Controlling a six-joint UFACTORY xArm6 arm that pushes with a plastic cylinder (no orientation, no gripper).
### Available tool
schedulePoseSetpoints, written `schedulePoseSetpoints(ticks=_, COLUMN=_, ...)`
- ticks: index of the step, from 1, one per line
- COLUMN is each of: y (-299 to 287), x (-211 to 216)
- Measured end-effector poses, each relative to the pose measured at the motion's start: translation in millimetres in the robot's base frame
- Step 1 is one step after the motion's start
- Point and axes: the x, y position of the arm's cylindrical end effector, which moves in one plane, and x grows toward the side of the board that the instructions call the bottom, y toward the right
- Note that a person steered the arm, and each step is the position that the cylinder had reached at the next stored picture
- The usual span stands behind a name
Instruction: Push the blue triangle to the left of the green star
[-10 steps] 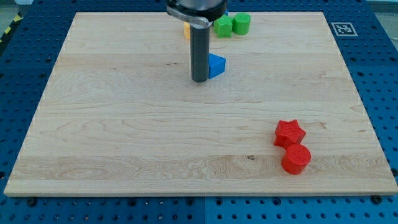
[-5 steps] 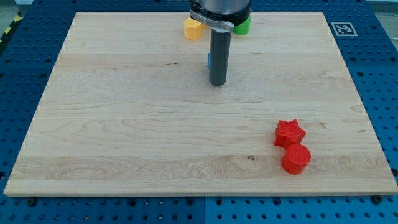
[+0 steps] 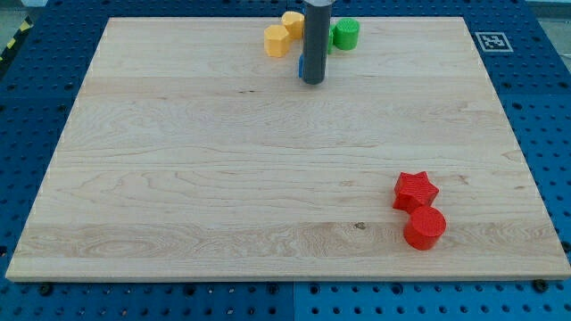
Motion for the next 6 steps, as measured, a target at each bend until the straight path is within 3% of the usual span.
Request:
schedulePoseSetpoints(ticks=2, y=0, x=-41)
schedulePoseSetpoints(ticks=3, y=0, x=-38)
schedulePoseSetpoints(ticks=4, y=-2, x=4)
schedulePoseSetpoints(ticks=6, y=-5, x=167)
